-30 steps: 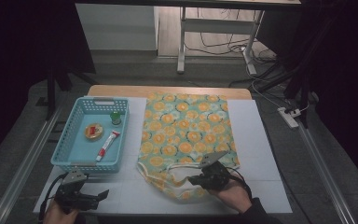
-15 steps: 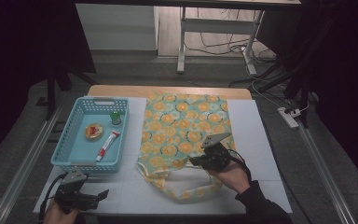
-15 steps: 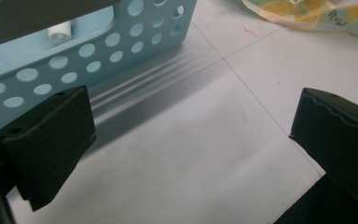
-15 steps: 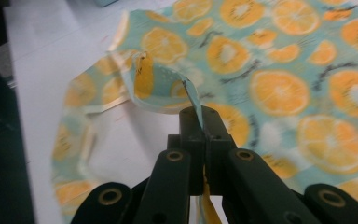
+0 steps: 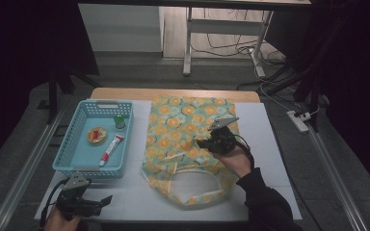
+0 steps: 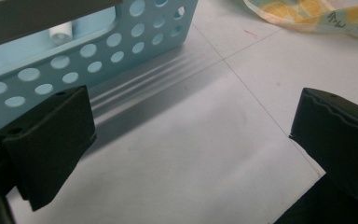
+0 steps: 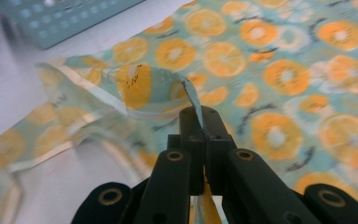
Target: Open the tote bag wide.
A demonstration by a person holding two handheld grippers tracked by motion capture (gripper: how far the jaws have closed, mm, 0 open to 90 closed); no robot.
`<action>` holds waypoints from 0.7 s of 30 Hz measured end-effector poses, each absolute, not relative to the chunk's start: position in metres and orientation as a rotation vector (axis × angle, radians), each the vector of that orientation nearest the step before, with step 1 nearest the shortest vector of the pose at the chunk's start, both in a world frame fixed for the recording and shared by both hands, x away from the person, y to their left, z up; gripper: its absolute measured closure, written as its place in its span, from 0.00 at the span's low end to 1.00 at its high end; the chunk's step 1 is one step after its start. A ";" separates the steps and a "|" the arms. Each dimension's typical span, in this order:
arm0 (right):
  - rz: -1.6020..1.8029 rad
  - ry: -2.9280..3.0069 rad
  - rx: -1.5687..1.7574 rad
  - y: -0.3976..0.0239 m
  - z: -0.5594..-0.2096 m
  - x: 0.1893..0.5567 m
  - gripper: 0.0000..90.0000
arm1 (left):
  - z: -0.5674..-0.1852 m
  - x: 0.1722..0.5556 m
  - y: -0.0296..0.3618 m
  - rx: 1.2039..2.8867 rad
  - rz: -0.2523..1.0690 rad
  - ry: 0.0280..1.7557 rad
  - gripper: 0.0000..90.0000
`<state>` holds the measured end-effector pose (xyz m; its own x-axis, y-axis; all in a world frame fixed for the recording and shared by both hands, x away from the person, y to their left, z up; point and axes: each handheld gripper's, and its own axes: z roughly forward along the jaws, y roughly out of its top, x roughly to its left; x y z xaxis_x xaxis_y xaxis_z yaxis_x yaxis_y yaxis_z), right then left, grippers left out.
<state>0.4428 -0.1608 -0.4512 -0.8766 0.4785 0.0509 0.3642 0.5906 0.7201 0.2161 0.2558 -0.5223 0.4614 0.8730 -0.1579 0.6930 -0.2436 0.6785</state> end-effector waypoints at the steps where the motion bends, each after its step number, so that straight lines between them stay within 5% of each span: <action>1: 1.160 2.661 0.716 -0.160 -0.451 0.447 1.00 | -0.522 0.216 0.256 2.012 0.328 1.301 0.00; 21: 1.102 2.537 0.805 -0.146 -0.463 0.516 1.00 | -0.522 0.216 0.257 2.007 0.323 1.304 0.00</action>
